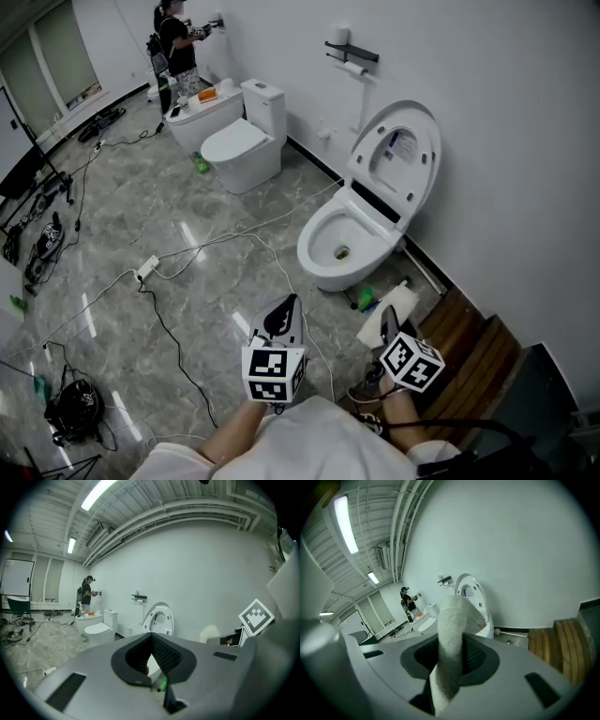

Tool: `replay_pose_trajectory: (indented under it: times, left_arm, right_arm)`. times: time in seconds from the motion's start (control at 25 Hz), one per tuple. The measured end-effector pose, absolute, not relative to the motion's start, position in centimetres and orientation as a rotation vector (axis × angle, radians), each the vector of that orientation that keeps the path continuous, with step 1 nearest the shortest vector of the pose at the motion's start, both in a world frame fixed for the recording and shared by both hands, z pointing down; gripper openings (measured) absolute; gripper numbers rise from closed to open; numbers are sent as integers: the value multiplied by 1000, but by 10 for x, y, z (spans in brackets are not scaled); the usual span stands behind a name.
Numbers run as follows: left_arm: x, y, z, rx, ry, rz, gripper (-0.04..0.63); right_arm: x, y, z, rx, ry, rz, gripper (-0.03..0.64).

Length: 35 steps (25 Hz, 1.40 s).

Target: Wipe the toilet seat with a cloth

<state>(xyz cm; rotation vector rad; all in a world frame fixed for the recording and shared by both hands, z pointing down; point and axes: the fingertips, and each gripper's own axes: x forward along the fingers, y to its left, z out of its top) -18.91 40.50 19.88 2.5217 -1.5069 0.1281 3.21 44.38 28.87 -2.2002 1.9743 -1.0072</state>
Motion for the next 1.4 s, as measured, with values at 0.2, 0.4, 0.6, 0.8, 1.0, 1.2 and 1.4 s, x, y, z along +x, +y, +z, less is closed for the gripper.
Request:
replay_pose_trajectory:
  times: [0.2,0.4,0.6,0.8,1.0,1.2,1.4]
  left_arm:
    - [-177,371,211,2564,-1439,142,-6]
    - [-151,317,197,2665,-1347,118,-6]
    - [-138,256,183,2739,-1281,106,-6]
    - [-135,197,183,2739,-1229,113,-5]
    - [-126,152,181,2740,-1174,107,-5]
    - [-119,116,189,2746,-1109,131,-5]
    - [-101,83,189,2782,-1022,147,-6]
  right_arm:
    - [31,418,300,-2199,1910,-1014,100]
    - [45,376,290,-2258,1837,-970,100]
    - [46,315,284,-2262,1781,-963,100]
    - [35,260,272,-2274,1785,-950,100]
    - [42,222,271,-2319,1741,-965,100]
    - [47,191,273,-2350,1679,-975,100]
    - [57,168,282,-2380,1594,-1004,100]
